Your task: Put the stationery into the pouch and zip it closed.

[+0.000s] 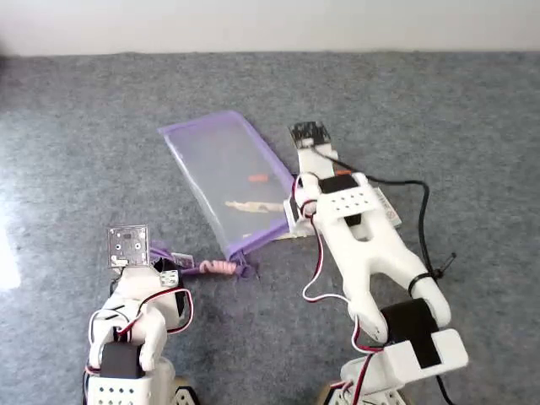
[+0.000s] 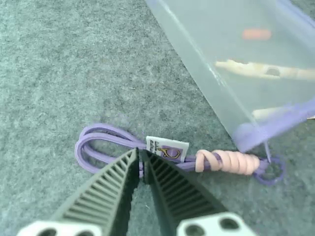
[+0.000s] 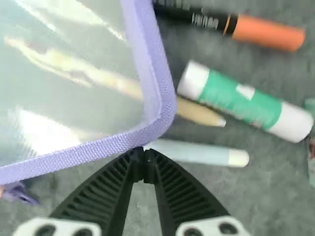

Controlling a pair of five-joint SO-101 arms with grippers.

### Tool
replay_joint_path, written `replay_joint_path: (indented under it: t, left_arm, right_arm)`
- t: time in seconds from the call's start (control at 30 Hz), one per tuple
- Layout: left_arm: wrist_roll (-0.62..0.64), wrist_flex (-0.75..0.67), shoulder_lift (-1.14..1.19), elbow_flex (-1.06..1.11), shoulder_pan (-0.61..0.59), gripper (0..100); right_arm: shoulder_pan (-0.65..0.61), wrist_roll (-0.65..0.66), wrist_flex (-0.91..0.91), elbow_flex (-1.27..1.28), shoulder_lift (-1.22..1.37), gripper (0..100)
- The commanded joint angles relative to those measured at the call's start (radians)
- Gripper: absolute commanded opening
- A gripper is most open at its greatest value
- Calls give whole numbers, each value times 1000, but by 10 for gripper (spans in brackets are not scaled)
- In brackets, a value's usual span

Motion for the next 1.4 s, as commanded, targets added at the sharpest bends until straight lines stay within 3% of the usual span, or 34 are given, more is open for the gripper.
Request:
replay_joint_path:
  t: [0.0, 0.2, 0.33, 0.67, 0.87, 1.17, 1.37]
  left_arm:
    - [8, 9, -8, -7, -5, 14]
    - [8, 9, -8, -7, -5, 14]
    - [8, 9, -8, -7, -5, 14]
    - [8, 9, -8, -7, -5, 14]
    - [8, 9, -8, -7, -5, 14]
    - [8, 9, -8, -7, -5, 14]
    - [8, 9, -8, -7, -5, 14]
  right_arm:
    - [-12, -8, 12, -104, -15, 8]
    - [-73, -28, 246, -157, -82, 9]
    - [-150, -149, 326, -158, -140, 9]
    - [-414, -130, 254, -158, -110, 10]
    - [-429, -140, 117, -218, 7, 9]
    - [-509, -245, 119, -275, 131, 9]
    - [-483, -305, 119, -275, 262, 9]
